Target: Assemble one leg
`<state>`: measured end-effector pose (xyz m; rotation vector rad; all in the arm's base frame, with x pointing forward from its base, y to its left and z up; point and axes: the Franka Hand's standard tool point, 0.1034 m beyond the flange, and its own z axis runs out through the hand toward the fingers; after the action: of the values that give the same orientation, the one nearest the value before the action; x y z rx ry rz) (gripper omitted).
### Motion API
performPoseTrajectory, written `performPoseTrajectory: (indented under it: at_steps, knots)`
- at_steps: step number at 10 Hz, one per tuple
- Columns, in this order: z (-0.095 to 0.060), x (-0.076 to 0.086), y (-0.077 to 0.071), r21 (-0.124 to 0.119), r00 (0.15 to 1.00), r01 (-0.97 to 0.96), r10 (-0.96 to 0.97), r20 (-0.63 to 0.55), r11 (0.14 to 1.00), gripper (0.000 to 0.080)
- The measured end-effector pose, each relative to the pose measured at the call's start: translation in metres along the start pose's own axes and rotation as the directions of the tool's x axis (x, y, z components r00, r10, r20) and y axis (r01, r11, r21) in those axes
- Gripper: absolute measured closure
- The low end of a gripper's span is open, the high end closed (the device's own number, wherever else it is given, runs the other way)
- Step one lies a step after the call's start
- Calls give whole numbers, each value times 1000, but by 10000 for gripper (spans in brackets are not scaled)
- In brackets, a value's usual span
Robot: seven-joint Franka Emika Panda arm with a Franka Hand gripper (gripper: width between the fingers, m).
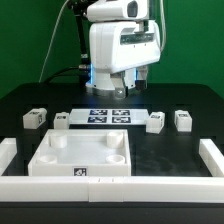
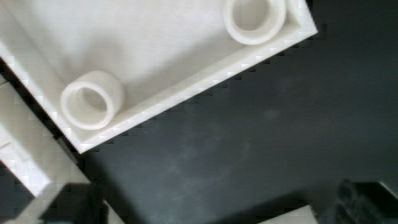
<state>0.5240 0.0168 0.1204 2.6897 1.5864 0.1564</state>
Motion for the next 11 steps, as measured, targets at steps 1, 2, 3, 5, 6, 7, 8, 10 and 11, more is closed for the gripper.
performPoseTrajectory:
  at_steps: [1, 2, 3, 5, 6, 7, 8, 10, 11]
  knots:
    - [0, 0, 0, 0, 1000, 0, 0, 0, 1000, 150]
    - [0, 0, 0, 0, 1000, 1, -1, 0, 1000, 150]
    - [0, 0, 0, 0, 1000, 0, 0, 0, 1000, 150]
    - [1, 0, 0, 1, 1000, 0, 0, 1, 1000, 150]
    - [1, 0, 0, 1, 1000, 0, 0, 1, 1000, 150]
    - [1, 0, 0, 1, 1000, 0, 0, 1, 1000, 150]
    - [1, -2, -1, 2, 1000, 15, -15, 2, 1000, 150]
    - [11, -16, -11, 9, 996, 87, -87, 8, 996, 150]
    - [18, -28, -17, 19, 991, 135, -136, 13, 991, 150]
